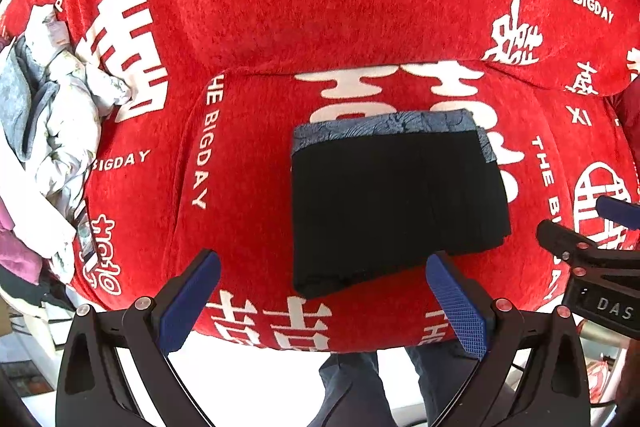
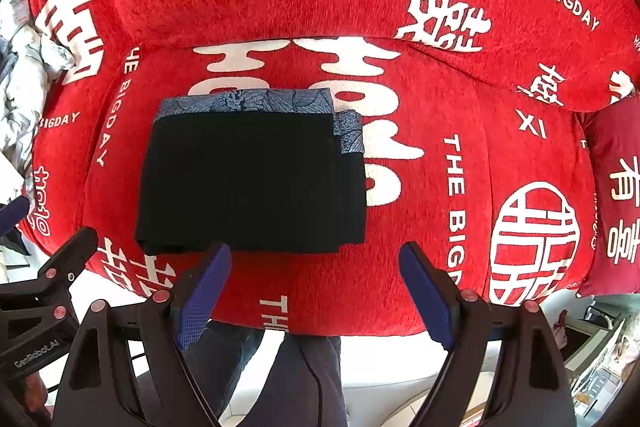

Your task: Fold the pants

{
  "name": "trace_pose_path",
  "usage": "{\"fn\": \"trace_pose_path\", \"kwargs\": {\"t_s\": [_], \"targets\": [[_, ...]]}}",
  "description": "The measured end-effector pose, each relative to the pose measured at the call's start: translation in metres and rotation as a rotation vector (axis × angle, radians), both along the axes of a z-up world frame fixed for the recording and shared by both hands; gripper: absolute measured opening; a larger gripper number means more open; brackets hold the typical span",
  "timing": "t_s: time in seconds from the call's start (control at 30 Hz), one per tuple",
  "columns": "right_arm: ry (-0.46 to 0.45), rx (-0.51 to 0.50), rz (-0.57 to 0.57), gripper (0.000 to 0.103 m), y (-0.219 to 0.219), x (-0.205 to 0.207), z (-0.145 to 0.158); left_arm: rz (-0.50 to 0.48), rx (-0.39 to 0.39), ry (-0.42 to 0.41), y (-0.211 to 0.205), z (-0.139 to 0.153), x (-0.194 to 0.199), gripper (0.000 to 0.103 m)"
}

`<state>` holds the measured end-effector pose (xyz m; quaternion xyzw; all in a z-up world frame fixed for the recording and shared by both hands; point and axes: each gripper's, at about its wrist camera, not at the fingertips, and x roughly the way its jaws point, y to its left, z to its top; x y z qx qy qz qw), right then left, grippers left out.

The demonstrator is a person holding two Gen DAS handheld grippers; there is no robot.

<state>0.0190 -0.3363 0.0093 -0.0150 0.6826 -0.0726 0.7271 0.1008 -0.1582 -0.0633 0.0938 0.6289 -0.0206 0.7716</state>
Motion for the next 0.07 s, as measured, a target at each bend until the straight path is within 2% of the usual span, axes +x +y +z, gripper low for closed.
{"fn": "trace_pose_path", "kwargs": {"t_s": [0.07], "targets": [[0.000,0.000,0.001,0.088,-0.0002,0.0003,-0.0001,-0.007,-0.002,-0.002,-0.0012,0.0007,0.0004,0.103]]}}
